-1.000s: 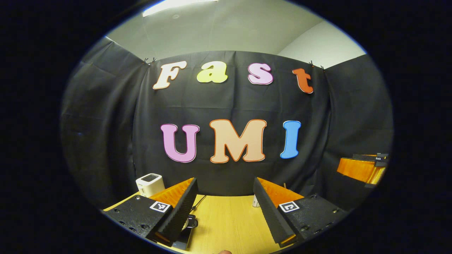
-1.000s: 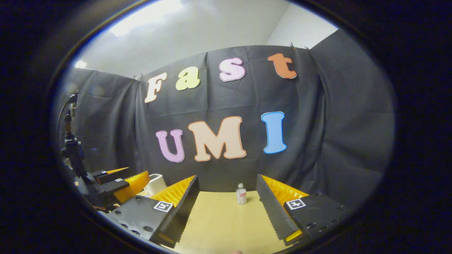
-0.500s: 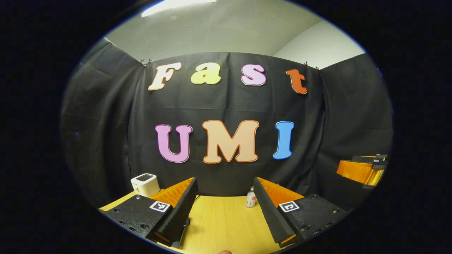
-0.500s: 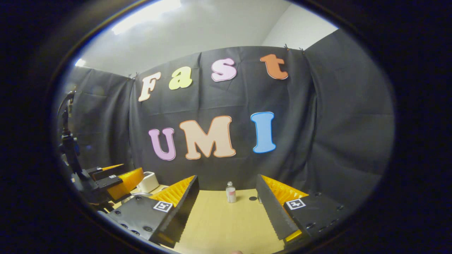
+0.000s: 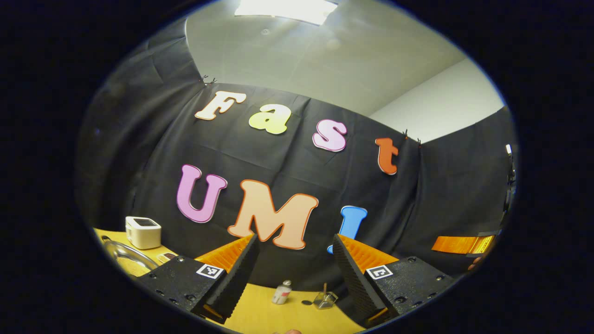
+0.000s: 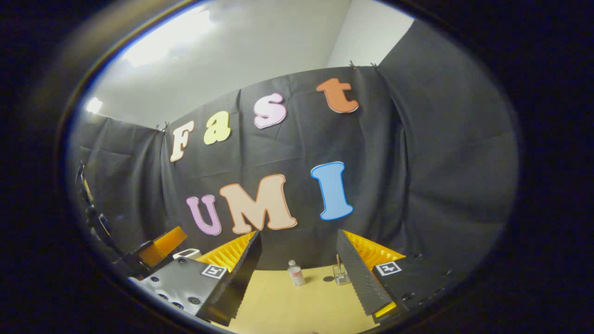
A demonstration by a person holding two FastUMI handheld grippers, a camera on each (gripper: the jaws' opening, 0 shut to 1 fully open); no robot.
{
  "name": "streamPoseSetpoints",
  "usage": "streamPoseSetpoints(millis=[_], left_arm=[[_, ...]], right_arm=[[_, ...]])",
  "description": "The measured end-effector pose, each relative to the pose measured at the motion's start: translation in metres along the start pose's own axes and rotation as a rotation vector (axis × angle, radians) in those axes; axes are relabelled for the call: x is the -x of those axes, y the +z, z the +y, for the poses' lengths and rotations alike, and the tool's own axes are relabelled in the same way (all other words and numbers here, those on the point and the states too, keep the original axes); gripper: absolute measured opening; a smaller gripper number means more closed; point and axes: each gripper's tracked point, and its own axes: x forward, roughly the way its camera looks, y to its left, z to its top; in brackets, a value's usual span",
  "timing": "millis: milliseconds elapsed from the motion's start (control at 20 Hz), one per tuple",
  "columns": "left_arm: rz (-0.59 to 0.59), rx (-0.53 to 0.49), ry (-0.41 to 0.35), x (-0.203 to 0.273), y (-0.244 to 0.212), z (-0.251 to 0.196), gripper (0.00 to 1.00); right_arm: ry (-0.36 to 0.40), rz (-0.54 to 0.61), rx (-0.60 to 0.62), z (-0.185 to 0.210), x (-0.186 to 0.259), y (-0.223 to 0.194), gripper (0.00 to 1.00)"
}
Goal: First push the handle of the pot to place it horizontally, then grasp the pot with both hands and set it on the induction cooktop.
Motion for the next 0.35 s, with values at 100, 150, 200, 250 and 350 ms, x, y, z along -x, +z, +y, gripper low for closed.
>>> streamPoseSetpoints(millis=[100, 150, 200, 250, 350], left_arm=[[-0.032, 0.011, 0.006, -0.015, -0.031, -0.013, 0.96], [-0.018, 0.011, 0.011, -0.020, -0.054, -0.022, 0.96], [0.014, 0.011, 0.020, -0.022, -0.081, -0.028, 0.96], [0.060, 0.010, 0.026, -0.022, -0.113, -0.034, 0.92], [0.143, 0.011, 0.032, -0.013, -0.171, -0.044, 0.92]], right_arm=[[-0.029, -0.038, -0.015, -0.044, -0.013, -0.001, 0.92], [-0.051, -0.060, -0.029, -0.066, -0.019, -0.007, 0.93], [-0.063, -0.084, -0.042, -0.086, -0.023, -0.016, 0.92], [-0.074, -0.108, -0.051, -0.104, -0.027, -0.029, 0.92], [-0.120, -0.133, -0.052, -0.141, -0.033, -0.069, 0.92]])
